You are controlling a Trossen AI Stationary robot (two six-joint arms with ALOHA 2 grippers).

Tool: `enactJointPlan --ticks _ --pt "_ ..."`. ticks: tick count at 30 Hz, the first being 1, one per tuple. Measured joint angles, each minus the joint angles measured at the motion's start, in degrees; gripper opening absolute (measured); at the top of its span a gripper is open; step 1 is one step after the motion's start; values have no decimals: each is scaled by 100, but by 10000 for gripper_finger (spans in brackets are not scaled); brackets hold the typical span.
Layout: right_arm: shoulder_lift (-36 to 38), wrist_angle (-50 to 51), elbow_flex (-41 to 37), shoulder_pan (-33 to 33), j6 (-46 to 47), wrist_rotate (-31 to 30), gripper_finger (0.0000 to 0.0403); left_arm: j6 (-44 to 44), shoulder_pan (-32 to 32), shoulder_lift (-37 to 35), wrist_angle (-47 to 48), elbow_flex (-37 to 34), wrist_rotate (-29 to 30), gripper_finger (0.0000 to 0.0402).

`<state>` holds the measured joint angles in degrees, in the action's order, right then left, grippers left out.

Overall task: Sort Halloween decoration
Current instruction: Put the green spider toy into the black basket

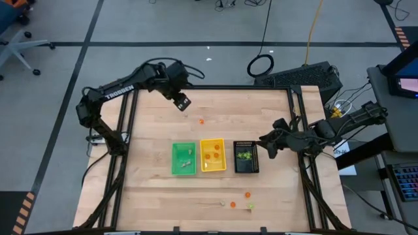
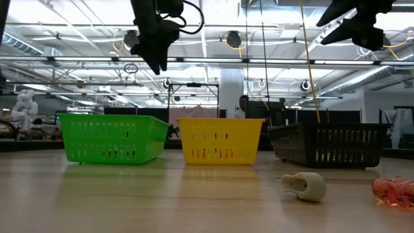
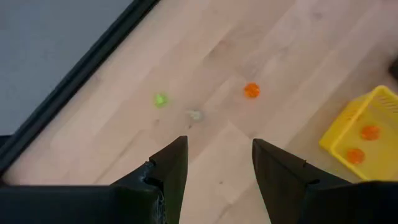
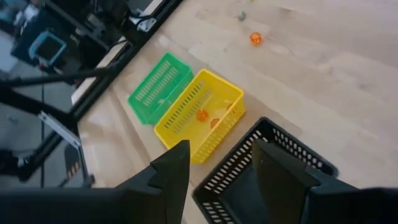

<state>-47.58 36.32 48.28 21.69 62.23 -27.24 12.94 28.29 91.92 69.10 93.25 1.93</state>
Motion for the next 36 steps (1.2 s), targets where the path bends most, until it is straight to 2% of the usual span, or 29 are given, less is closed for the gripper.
enactJointPlan --ticks 10,16,20,25,36 --pt "-514 -962 -1 -380 357 22 162 -400 206 198 -112 -157 659 176" --pt "-576 -999 0 -819 861 28 162 180 411 762 -114 -165 518 176" --pt "-566 -997 -1 -1151 831 42 162 568 479 1182 -133 -164 417 176" --pt "-558 -997 0 -1518 587 46 162 619 656 1682 -40 -166 78 176" --pt "-561 -952 0 -2028 50 789 162 -520 1061 2190 -311 -164 -36 176"
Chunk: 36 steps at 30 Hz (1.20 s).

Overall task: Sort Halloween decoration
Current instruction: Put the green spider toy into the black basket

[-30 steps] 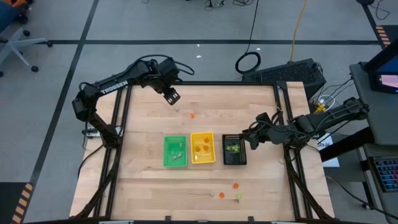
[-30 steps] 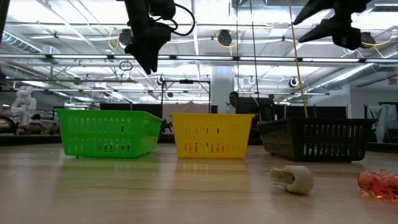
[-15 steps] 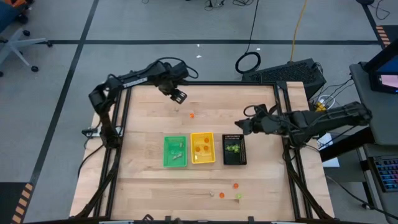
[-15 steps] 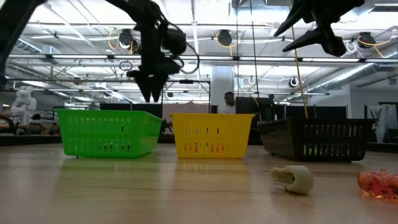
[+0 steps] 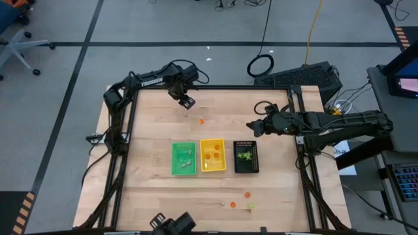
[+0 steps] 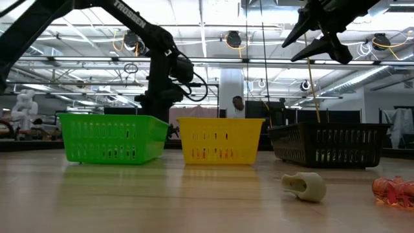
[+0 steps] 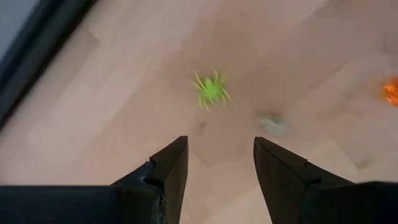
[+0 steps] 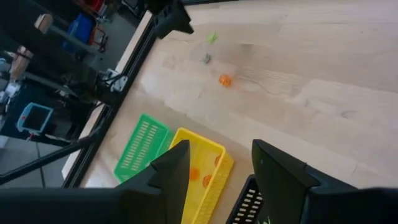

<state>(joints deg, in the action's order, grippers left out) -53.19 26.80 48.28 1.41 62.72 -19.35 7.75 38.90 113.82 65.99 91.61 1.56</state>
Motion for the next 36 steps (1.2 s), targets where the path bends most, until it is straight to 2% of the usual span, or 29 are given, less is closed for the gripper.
enactJointPlan --ticks 22,36 --pt "-20 198 1 -70 -538 -11 162 -676 214 312 -746 -8 -165 176" --pt "-20 305 1 -70 -540 -30 162 -660 257 236 -1038 -431 -459 176"
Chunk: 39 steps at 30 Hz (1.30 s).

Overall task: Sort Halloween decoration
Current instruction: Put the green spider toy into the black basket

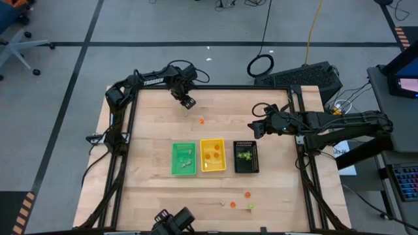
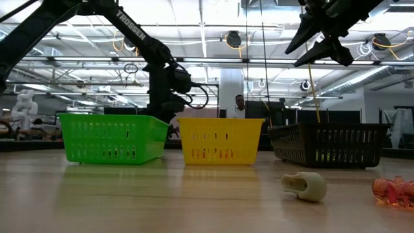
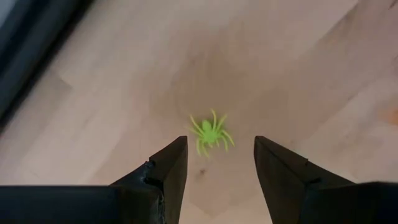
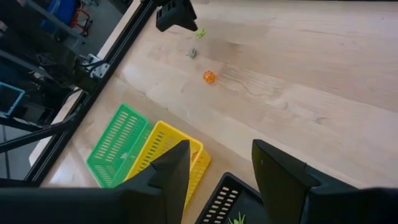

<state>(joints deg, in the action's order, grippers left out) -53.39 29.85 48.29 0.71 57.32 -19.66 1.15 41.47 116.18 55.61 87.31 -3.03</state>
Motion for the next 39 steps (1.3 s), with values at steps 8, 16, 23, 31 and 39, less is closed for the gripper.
enactJointPlan --ticks 8,16,23,31,39 --pt "0 26 0 0 -18 24 162 553 -42 0 153 -9 -2 176" --pt "0 22 -1 0 -18 26 162 912 -74 128 -18 -9 129 176" --pt "0 17 -1 0 1 28 162 1208 -74 238 -21 -9 293 176" --pt "0 15 -2 0 2 28 162 1349 -74 238 -124 -18 304 175" --pt "0 17 -2 0 2 19 162 1658 -103 236 -297 -439 199 175"
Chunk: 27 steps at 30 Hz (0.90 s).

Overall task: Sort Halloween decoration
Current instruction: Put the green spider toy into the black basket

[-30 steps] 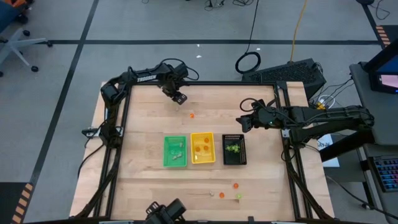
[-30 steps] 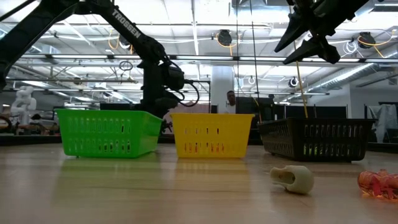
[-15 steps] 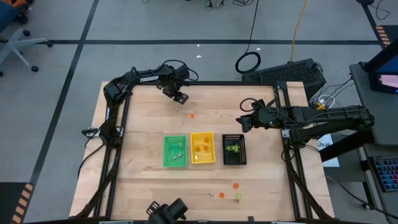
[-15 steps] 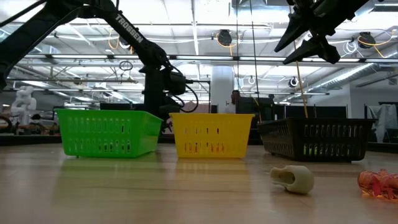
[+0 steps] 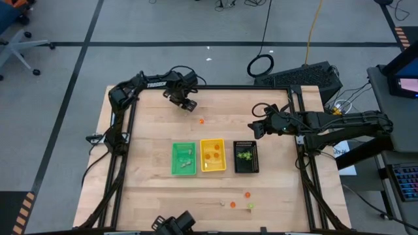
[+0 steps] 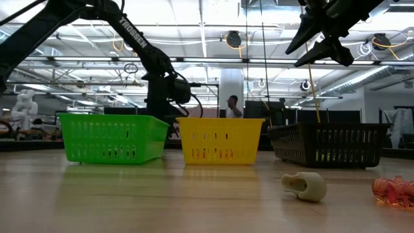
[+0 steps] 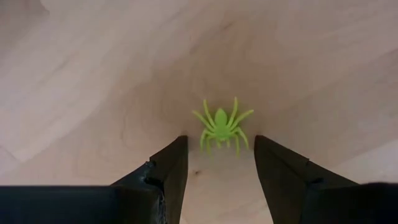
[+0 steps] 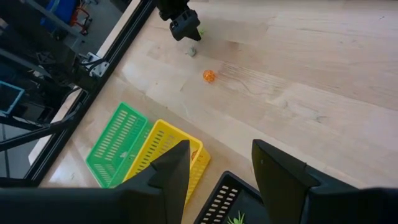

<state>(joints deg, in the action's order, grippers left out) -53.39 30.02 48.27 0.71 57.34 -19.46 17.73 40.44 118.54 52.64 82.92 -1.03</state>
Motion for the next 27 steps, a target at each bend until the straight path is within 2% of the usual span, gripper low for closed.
enactJointPlan --ticks 27 --pt "-1 20 1 0 0 -17 162 -155 -96 2 -279 -47 -1 175"
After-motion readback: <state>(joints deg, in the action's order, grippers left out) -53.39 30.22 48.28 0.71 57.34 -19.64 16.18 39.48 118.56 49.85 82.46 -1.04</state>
